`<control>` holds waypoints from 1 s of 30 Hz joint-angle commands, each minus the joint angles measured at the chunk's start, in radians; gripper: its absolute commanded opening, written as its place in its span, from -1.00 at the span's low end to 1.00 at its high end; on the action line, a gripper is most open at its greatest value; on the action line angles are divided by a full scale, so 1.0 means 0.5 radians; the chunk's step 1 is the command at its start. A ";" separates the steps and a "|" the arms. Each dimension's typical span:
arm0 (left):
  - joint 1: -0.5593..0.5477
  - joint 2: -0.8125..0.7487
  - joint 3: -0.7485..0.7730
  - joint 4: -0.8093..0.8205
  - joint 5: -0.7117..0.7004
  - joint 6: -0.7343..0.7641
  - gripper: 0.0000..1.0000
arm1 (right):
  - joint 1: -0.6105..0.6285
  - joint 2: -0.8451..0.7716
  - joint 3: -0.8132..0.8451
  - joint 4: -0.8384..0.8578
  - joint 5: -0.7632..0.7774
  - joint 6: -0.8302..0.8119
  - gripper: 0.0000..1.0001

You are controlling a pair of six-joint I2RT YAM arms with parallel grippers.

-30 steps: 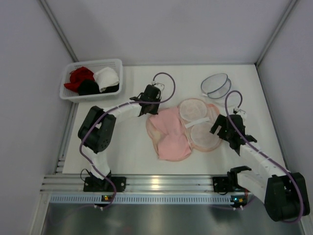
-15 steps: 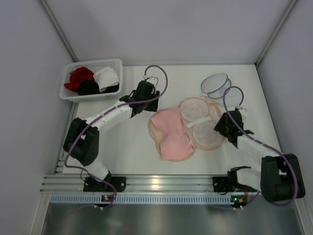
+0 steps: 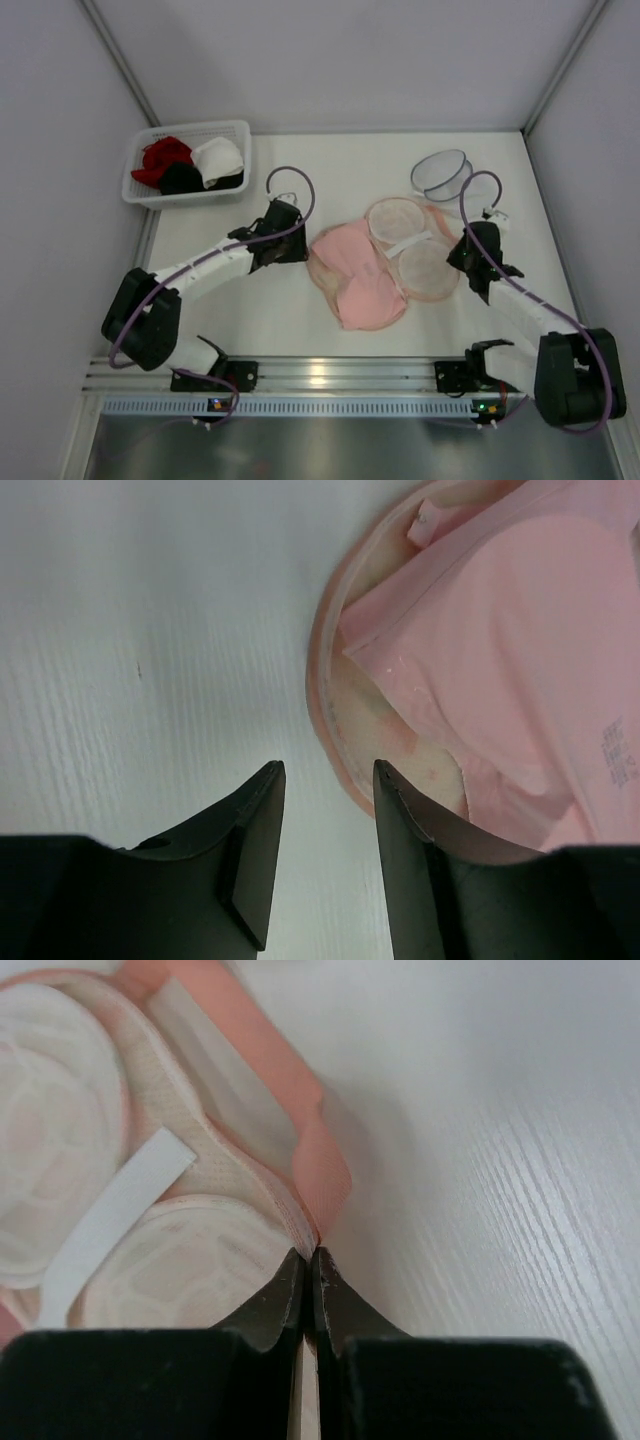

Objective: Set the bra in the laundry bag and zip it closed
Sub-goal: Close the laundry bag at the center of the board.

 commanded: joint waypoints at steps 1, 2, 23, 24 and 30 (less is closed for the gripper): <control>-0.048 0.057 -0.082 0.080 0.005 -0.227 -0.08 | 0.087 -0.287 0.131 0.004 0.007 -0.138 -1.00; -0.069 0.069 -0.109 0.093 -0.007 -0.285 -0.09 | 0.124 -0.334 0.152 -0.039 0.053 -0.166 -1.00; -0.180 0.437 -0.239 0.620 -0.013 -0.494 -0.42 | 1.618 -0.607 0.256 0.138 0.623 -0.703 -0.98; -0.180 0.443 -0.242 0.633 -0.004 -0.500 -0.42 | 1.679 -0.534 0.284 0.141 0.639 -0.718 -0.98; -0.177 0.428 -0.239 0.636 -0.019 -0.466 -0.43 | 2.084 -0.246 0.428 0.114 0.713 -0.664 -0.83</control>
